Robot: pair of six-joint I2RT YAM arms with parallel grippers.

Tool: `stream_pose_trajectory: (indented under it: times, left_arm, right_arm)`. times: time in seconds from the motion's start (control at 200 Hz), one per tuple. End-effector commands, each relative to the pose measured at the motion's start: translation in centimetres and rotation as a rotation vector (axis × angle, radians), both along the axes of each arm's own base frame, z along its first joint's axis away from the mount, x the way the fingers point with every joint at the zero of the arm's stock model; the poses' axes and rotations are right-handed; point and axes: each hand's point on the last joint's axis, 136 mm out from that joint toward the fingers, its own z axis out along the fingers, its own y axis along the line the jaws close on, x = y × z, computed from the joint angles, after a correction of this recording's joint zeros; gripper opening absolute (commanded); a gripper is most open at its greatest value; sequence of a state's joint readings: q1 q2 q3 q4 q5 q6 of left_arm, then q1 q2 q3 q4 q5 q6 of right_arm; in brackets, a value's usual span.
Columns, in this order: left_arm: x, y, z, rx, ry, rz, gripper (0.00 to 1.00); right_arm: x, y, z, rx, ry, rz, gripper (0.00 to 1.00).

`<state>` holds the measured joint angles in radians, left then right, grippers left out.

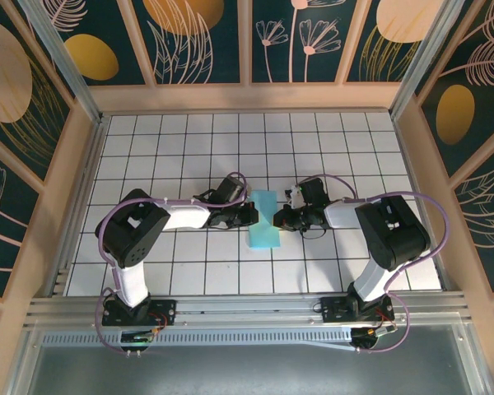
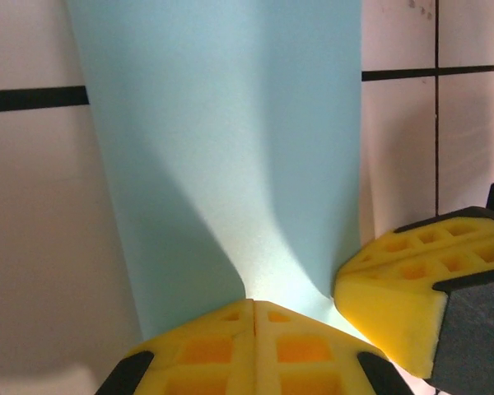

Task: Fold a paper plane with a square sheet of paper (fold left side to right side)
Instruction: First fold the square sheet of paper in half at the center of the table.

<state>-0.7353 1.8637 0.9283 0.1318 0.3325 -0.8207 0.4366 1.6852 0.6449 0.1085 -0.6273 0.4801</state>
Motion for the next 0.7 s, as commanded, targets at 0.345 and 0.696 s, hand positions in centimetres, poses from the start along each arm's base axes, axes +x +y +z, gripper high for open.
stream_pose_trajectory:
  times: [0.345, 0.696]
  left_arm:
    - [-1.2, 2.4, -2.5, 0.061, 0.037, 0.070, 0.00]
    - [-1.0, 5.3, -0.5, 0.028, 0.008, 0.126, 0.00]
  right_arm:
    - [-2.7, -3.5, -5.6, -0.232, 0.126, -0.026, 0.00]
    - [-2.6, -3.4, -5.4, -0.222, 0.123, -0.027, 0.00]
